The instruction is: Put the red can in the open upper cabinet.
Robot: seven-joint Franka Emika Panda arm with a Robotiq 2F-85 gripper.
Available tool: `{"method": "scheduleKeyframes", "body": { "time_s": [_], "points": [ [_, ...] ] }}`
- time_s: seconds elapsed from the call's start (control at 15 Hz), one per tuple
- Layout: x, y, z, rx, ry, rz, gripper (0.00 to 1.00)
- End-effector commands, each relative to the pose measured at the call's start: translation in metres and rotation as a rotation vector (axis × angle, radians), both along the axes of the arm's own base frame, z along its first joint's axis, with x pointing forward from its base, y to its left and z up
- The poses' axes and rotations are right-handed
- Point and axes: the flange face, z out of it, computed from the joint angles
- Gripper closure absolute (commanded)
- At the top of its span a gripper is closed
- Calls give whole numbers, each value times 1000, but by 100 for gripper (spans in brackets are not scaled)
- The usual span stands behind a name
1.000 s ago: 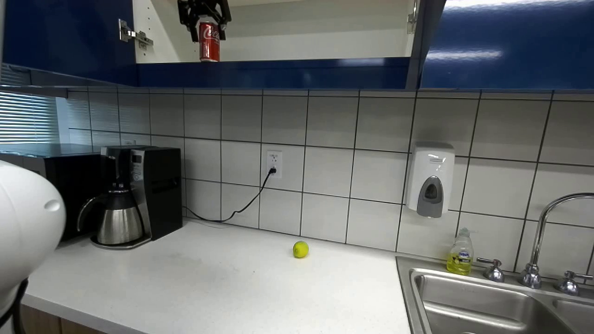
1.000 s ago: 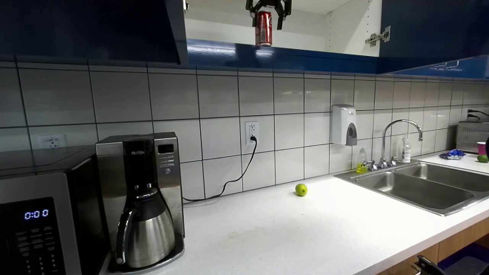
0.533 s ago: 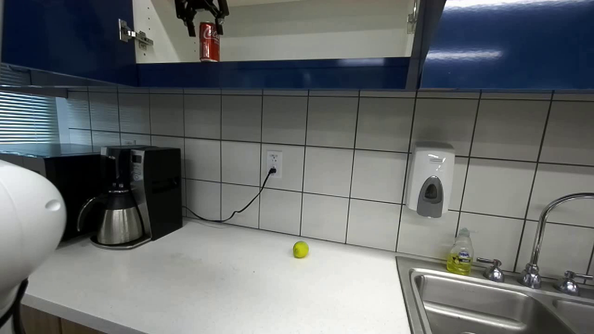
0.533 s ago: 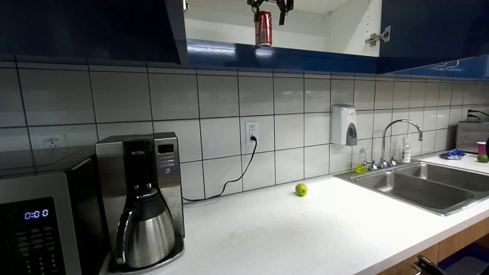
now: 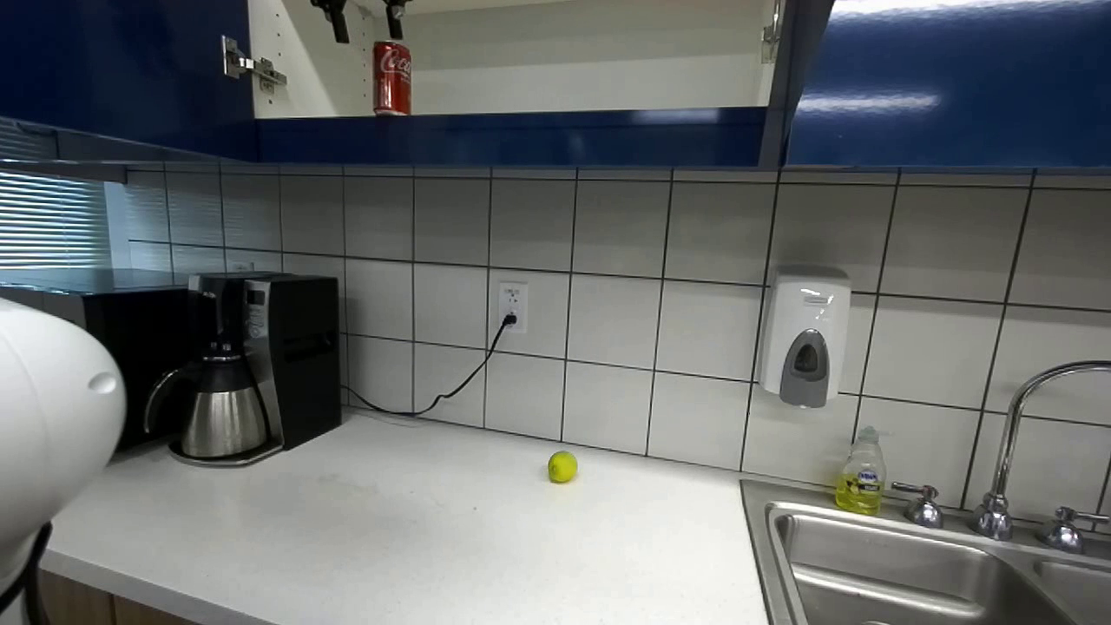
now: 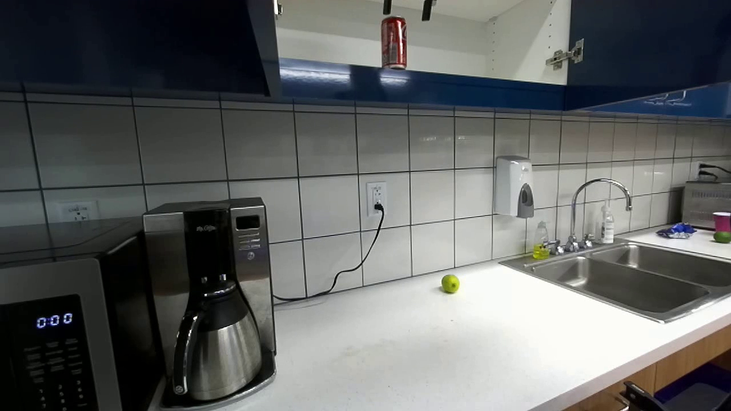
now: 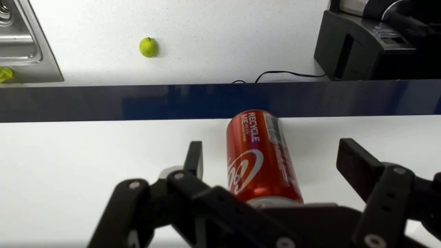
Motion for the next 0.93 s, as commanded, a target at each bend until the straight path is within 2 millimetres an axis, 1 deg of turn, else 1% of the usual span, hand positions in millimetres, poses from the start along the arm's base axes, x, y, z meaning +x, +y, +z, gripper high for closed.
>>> {"method": "scheduleKeyframes", "body": {
  "time_s": [0.0,0.27,0.47,0.6,0.87],
  "points": [
    [-31,2,4,4,20,16,0],
    [-57,2,-2,1,39,28,0],
    [-78,2,-15,2,63,43,0],
    [-90,2,-28,4,91,49,0],
    [-111,-3,-62,2,146,50,0]
  ]
}}
